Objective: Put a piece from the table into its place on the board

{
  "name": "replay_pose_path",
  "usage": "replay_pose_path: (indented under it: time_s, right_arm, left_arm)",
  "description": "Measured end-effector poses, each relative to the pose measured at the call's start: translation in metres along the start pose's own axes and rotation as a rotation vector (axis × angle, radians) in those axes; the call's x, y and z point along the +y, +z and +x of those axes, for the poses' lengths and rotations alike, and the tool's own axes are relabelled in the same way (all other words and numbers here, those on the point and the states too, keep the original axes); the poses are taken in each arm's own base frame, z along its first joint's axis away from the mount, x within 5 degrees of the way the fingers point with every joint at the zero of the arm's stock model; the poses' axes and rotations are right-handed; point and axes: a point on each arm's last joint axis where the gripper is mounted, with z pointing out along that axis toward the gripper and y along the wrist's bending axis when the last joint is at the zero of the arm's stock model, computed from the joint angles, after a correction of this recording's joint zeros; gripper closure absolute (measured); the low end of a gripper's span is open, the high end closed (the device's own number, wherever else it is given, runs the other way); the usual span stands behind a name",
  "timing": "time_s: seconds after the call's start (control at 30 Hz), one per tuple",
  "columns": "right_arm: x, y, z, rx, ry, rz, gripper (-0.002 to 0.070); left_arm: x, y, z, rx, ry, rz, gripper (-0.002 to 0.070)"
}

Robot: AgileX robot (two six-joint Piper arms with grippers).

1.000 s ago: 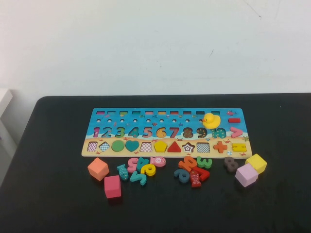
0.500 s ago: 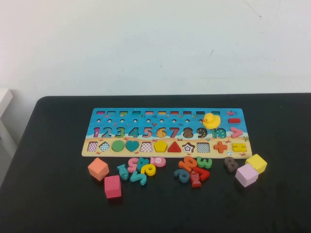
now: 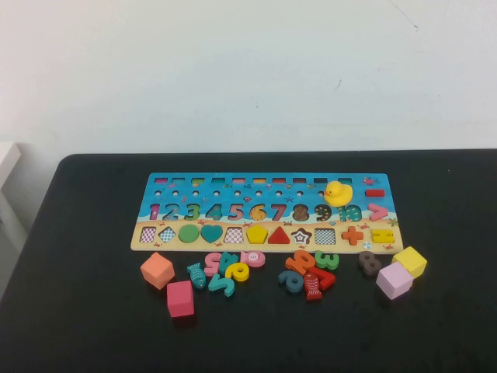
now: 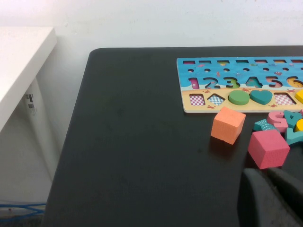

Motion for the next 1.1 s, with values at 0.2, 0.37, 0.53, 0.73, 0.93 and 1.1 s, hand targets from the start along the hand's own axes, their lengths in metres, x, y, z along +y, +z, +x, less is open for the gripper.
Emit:
replay_pose_path:
  time_s: [0.2, 0.37, 0.53, 0.73, 0.93, 1.1]
  right_arm:
    - [0.0014, -0.0005, 0.0094, 0.104, 0.034, -0.022, 0.0657]
    - [0.0015, -0.0008, 0.0102, 0.117, 0.038, -0.023, 0.0657]
    - [0.0003, -0.0009, 0.0101, 0.121, 0.002, -0.012, 0.0657]
    - [-0.0007, -0.0010, 0.0104, 0.123, -0.026, -0.002, 0.0657]
    - [-0.0009, -0.0010, 0.0103, 0.123, -0.032, 0.000, 0.0657]
    - [-0.0009, -0.0010, 0.0103, 0.123, -0.032, 0.000, 0.0657]
  left_arm:
    - [0.0000, 0.0000, 0.0000, 0.000, 0.000, 0.000, 0.0676]
    - [0.0000, 0.0000, 0.0000, 0.000, 0.000, 0.000, 0.0676]
    - [0.0000, 0.0000, 0.0001, 0.001, 0.004, 0.000, 0.0676]
    - [0.0000, 0.0000, 0.0001, 0.001, 0.004, 0.000, 0.0676]
    - [0.0000, 0.0000, 0.0001, 0.001, 0.004, 0.000, 0.0676]
    - [0.0000, 0.0000, 0.0001, 0.001, 0.004, 0.000, 0.0676]
